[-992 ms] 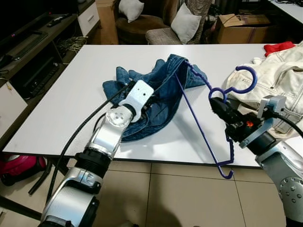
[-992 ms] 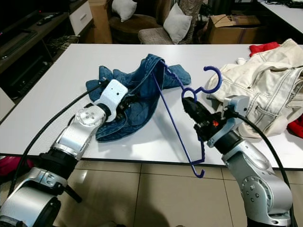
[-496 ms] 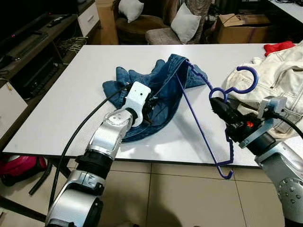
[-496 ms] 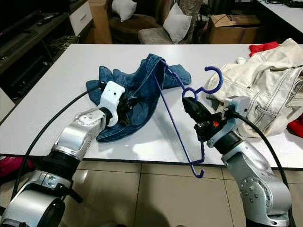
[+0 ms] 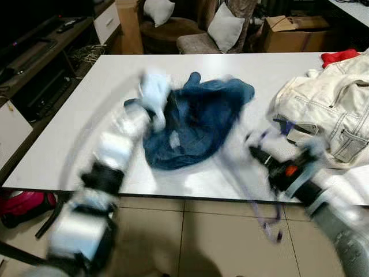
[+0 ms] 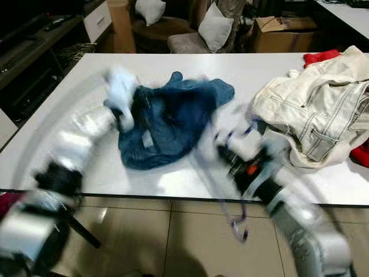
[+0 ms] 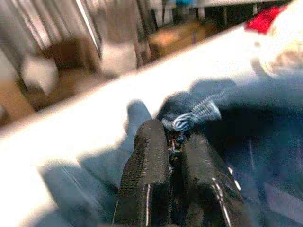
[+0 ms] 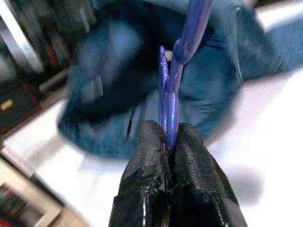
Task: Hang hanger
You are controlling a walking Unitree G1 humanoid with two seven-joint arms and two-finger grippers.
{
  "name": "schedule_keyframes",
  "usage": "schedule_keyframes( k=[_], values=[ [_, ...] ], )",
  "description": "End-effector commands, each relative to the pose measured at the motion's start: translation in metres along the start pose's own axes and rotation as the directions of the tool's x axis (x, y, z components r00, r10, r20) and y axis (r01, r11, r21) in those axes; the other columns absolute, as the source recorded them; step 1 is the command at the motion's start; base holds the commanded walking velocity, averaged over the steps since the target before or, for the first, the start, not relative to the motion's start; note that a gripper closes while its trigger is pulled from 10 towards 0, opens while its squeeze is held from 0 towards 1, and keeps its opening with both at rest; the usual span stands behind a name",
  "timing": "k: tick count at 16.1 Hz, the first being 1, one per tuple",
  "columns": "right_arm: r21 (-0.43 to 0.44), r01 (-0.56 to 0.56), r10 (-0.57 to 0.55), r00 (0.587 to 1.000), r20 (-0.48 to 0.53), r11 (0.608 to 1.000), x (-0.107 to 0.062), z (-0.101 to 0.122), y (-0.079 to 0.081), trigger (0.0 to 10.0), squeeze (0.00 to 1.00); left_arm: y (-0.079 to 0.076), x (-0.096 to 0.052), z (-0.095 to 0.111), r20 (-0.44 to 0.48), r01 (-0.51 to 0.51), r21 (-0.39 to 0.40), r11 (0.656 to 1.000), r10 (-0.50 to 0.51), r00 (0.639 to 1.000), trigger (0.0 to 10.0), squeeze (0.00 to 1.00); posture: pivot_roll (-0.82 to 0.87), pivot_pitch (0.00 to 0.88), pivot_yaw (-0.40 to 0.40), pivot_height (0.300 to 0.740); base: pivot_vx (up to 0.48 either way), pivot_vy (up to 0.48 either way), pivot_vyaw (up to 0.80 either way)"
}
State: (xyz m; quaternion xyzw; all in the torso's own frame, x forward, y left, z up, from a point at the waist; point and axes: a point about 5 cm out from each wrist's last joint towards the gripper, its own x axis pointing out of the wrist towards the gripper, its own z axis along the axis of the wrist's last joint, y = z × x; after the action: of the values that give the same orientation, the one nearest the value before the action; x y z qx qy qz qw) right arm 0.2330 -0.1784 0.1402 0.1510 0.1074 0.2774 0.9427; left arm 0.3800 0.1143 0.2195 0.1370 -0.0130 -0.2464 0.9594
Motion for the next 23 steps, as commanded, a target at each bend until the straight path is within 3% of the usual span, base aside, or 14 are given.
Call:
schedule_keyframes(
  k=[1, 3, 5, 7, 9, 10, 11, 12, 14, 15, 17, 19, 21, 23],
  values=[
    [0.016, -0.001, 0.001, 1.0, -0.019, 1.0, 0.002, -0.001, 0.002, 10.0, 0.0, 0.005, 0.0, 0.017, 0.048, 0.009, 0.078, 0.997, -0.012, 0.999, 0.0, 0.0, -0.18, 0.0, 0.117, 0.74, 0.0, 0.0, 0.0],
    [0.042, 0.028, -0.025, 0.998, -0.064, 0.999, 0.005, -0.007, -0.001, 10.0, 0.0, 0.013, -0.003, 0.039, 0.086, 0.022, 0.153, 0.988, -0.036, 0.996, 0.0, 0.0, -0.18, 0.0, 0.114, 0.74, 0.0, 0.0, 0.0],
    [0.062, 0.096, -0.093, 0.994, -0.06, 0.993, 0.009, -0.006, -0.01, 10.0, 0.0, 0.012, -0.005, 0.044, 0.065, 0.078, 0.248, 0.966, -0.097, 0.993, 0.0, 0.0, -0.18, 0.0, 0.115, 0.74, 0.0, 0.0, 0.0],
    [0.074, 0.168, -0.17, 0.985, 0.031, 0.983, 0.015, 0.009, -0.022, 10.0, 0.0, 0.012, -0.011, 0.032, -0.029, 0.146, 0.313, 0.938, -0.144, 0.989, 0.0, 0.0, -0.18, 0.0, 0.114, 0.74, 0.0, 0.0, 0.0],
    [0.105, 0.195, -0.206, 0.973, 0.105, 0.975, 0.018, 0.023, -0.029, 10.0, 0.0, 0.025, -0.019, 0.013, -0.16, 0.19, 0.398, 0.897, -0.136, 0.978, 0.0, 0.0, -0.17, 0.0, 0.114, 0.74, 0.0, 0.0, 0.0],
    [0.134, 0.186, -0.207, 0.965, 0.161, 0.973, 0.022, 0.035, -0.033, 10.0, 0.0, 0.041, -0.032, -0.005, -0.286, 0.252, 0.451, 0.856, -0.129, 0.949, 0.0, 0.0, -0.17, 0.0, 0.119, 0.74, 0.0, 0.0, 0.0],
    [0.151, 0.18, -0.207, 0.961, 0.185, 0.972, 0.027, 0.042, -0.036, 10.0, 0.0, 0.048, -0.041, -0.012, -0.348, 0.3, 0.457, 0.837, -0.142, 0.927, 0.0, 0.0, -0.17, 0.0, 0.119, 0.74, 0.0, 0.0, 0.0],
    [0.186, 0.171, -0.209, 0.955, 0.209, 0.967, 0.037, 0.05, -0.041, 10.0, 0.0, 0.052, -0.054, -0.017, -0.417, 0.384, 0.431, 0.817, -0.197, 0.887, 0.0, 0.0, -0.16, 0.0, 0.113, 0.74, 0.0, 0.0, 0.0],
    [0.21, 0.139, -0.179, 0.966, 0.187, 0.968, 0.065, 0.053, -0.043, 10.0, 0.0, 0.02, -0.06, -0.002, -0.34, 0.535, 0.21, 0.818, -0.452, 0.825, 0.0, 0.0, -0.13, 0.0, 0.101, 0.74, 0.0, 0.0, 0.0],
    [0.212, 0.131, -0.171, 0.968, 0.185, 0.968, 0.069, 0.054, -0.043, 10.0, 0.0, 0.013, -0.059, 0.003, -0.307, 0.551, 0.171, 0.817, -0.487, 0.818, 0.0, 0.0, -0.13, 0.0, 0.101, 0.74, 0.0, 0.0, 0.0],
    [0.308, 0.119, -0.192, 0.957, 0.218, 0.944, 0.086, 0.062, -0.048, 10.0, 0.0, -0.015, -0.043, 0.025, -0.155, 0.577, 0.055, 0.815, -0.564, 0.811, 0.0, 0.0, -0.12, 0.0, 0.105, 0.74, 0.0, 0.0, 0.0],
    [0.401, 0.106, -0.214, 0.948, 0.236, 0.91, 0.09, 0.065, -0.051, 10.0, 0.0, -0.023, -0.036, 0.028, -0.137, 0.581, 0.048, 0.812, -0.571, 0.809, 0.0, 0.0, -0.12, 0.0, 0.114, 0.74, 0.0, 0.0, 0.0],
    [0.508, 0.065, -0.229, 0.936, 0.268, 0.859, 0.095, 0.067, -0.052, 10.0, 0.0, -0.033, -0.031, 0.03, -0.14, 0.586, 0.054, 0.809, -0.575, 0.806, 0.0, 0.0, -0.13, 0.0, 0.127, 0.74, 0.0, 0.0, 0.0],
    [0.672, -0.07, -0.273, 0.879, 0.391, 0.737, 0.101, 0.065, -0.048, 10.0, 0.0, -0.042, -0.031, 0.035, -0.111, 0.598, -0.018, 0.802, -0.596, 0.796, 0.0, 0.0, -0.14, 0.0, 0.135, 0.74, 0.0, 0.0, 0.0]
  ],
)
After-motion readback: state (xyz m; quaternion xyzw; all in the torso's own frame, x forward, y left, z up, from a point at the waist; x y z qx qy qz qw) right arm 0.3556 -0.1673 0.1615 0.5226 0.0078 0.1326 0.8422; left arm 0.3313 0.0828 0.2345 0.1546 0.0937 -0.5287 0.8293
